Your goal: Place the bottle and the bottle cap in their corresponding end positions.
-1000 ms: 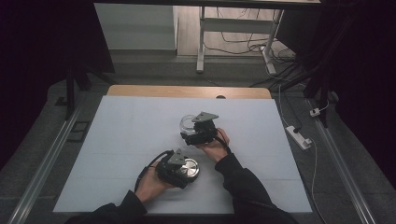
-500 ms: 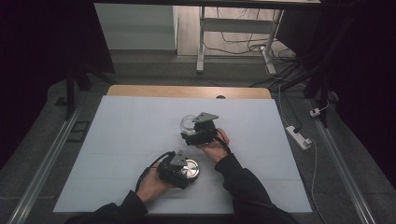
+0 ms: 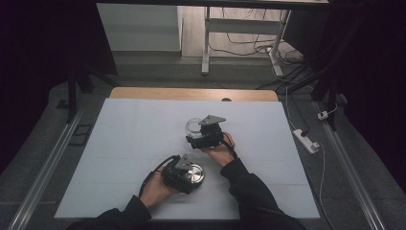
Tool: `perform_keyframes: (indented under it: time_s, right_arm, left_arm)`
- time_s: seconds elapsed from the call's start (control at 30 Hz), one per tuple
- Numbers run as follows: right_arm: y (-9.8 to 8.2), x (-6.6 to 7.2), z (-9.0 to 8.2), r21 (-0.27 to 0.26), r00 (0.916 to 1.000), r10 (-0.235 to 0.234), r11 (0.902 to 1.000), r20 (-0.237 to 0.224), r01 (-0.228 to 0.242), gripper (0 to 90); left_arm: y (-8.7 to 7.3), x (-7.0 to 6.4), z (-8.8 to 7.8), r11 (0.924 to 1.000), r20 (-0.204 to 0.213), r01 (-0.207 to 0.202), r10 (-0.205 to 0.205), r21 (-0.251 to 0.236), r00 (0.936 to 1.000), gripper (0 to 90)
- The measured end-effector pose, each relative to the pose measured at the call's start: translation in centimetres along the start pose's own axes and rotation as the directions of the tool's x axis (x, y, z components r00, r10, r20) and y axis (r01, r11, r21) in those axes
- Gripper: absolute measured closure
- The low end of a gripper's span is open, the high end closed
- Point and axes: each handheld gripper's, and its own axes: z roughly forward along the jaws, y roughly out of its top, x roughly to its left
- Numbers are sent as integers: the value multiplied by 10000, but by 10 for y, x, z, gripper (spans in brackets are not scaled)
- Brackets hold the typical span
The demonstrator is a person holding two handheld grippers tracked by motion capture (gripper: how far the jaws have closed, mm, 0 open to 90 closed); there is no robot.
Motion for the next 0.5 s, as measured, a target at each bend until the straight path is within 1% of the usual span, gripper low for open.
perform_keyframes:
  time_s: [0.1,0.2,0.43,0.5]
  right_arm:
    - [0,-1,0,35,10000,53,10000,-53,-53,143]
    - [2,-1,0,181,9999,122,9998,-85,-120,142]
    - [3,-1,-1,311,9998,150,9994,-96,-147,139]
    - [3,-2,-2,344,9995,259,9991,-196,-252,128]
  left_arm:
    - [0,0,0,10000,-1,36,-36,26,10000,187]
    - [0,0,0,10000,25,48,-48,40,10000,185]
    - [0,1,0,10000,27,23,-23,66,10000,174]
    - [1,1,1,9999,18,23,-23,110,10000,136]
